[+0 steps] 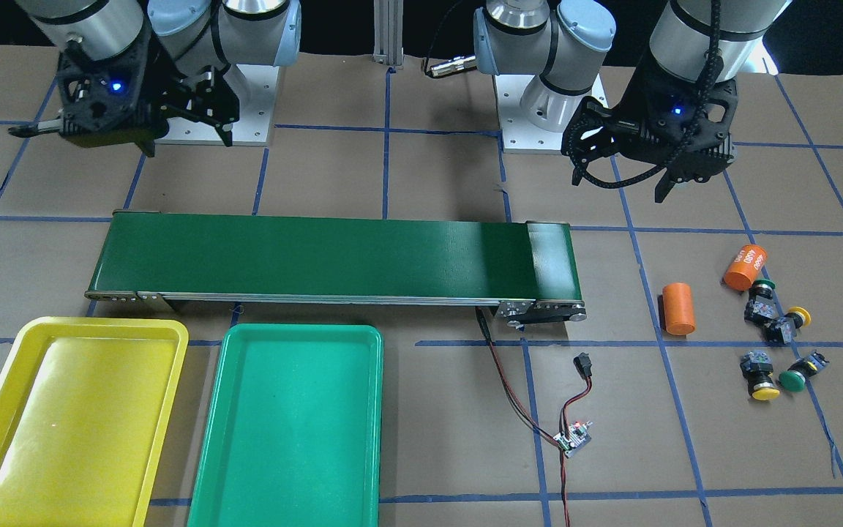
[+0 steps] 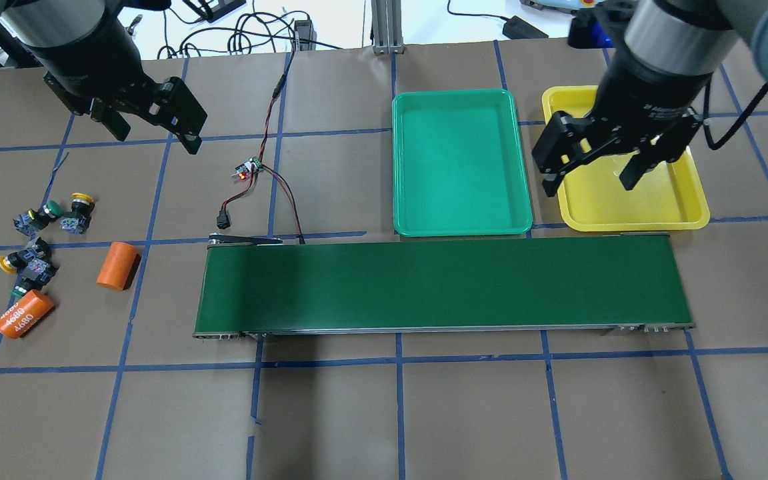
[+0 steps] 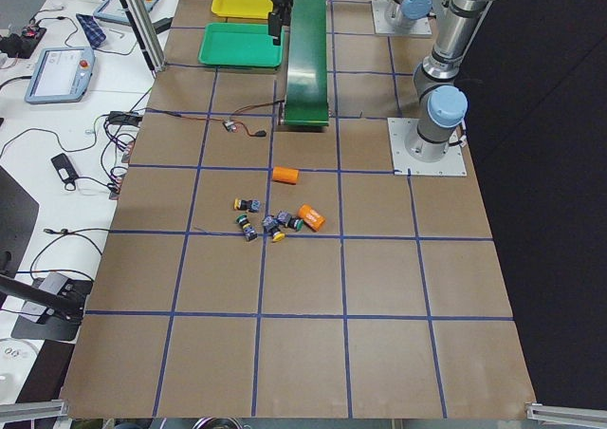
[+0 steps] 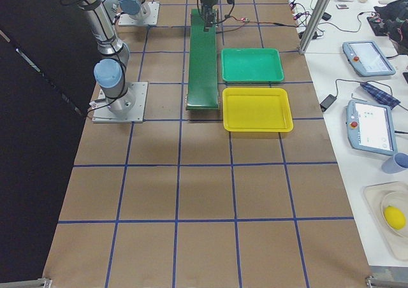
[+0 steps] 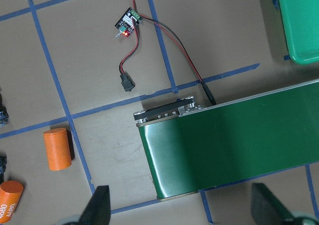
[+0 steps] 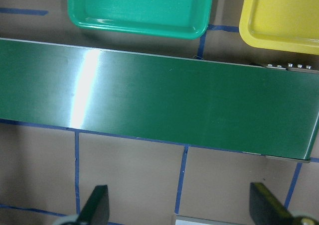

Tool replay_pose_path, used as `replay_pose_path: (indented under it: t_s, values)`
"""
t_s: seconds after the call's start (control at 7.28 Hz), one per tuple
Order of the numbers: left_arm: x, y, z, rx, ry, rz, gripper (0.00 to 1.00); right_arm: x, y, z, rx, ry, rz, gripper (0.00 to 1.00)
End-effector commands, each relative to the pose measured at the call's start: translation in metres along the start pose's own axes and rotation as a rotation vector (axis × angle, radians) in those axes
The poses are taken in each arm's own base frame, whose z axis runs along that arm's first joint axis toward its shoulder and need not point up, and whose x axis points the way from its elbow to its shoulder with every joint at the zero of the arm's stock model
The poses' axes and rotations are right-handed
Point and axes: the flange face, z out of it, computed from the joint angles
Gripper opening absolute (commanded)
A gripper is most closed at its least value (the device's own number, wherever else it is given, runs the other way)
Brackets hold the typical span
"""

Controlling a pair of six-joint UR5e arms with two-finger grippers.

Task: Sort buttons by color to trays
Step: 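Lift the right gripper from the yellow tray while the left gripper reaches forward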

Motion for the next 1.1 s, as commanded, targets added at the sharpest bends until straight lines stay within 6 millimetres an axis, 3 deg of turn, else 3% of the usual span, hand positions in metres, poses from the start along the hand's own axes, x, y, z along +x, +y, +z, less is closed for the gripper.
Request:
replay_pose_path:
  t_s: [0.0, 0.14, 0.27, 0.41, 0.55, 0.69, 0.82, 0.96]
  values:
    - [0.001, 0.005, 0.003, -0.007, 0.001, 0.009, 1.0, 0.052, -0.054, 0.033, -0.011, -0.009, 0.061, 1.0]
    - [-0.007, -0.001, 0.007, -0.009, 0.006, 0.0, 1.0, 0.076, -0.075, 0.023, 0.123, 0.073, 0.052, 1.0]
    - [-0.021, -0.002, 0.024, -0.041, 0.019, 0.016, 1.0, 0.108, -0.091, 0.038, 0.128, 0.14, 0.087, 1.0]
    - [-0.065, -0.011, 0.093, -0.13, 0.066, 0.02, 1.0, 0.128, -0.106, 0.064, 0.08, 0.126, 0.077, 1.0]
    - [-0.111, -0.02, 0.15, -0.086, 0.056, 0.002, 1.0, 0.138, -0.107, 0.065, 0.075, 0.123, 0.077, 1.0]
    - [-0.148, -0.019, 0.185, -0.094, 0.054, 0.091, 1.0, 0.133, -0.098, 0.055, 0.087, 0.127, 0.077, 1.0]
    - [-0.208, 0.002, 0.211, -0.127, 0.093, 0.093, 1.0, 0.135, -0.104, 0.064, 0.068, 0.122, 0.074, 1.0]
    - [-0.246, 0.018, 0.236, -0.152, 0.131, 0.092, 1.0, 0.131, -0.102, 0.058, 0.081, 0.118, 0.07, 1.0]
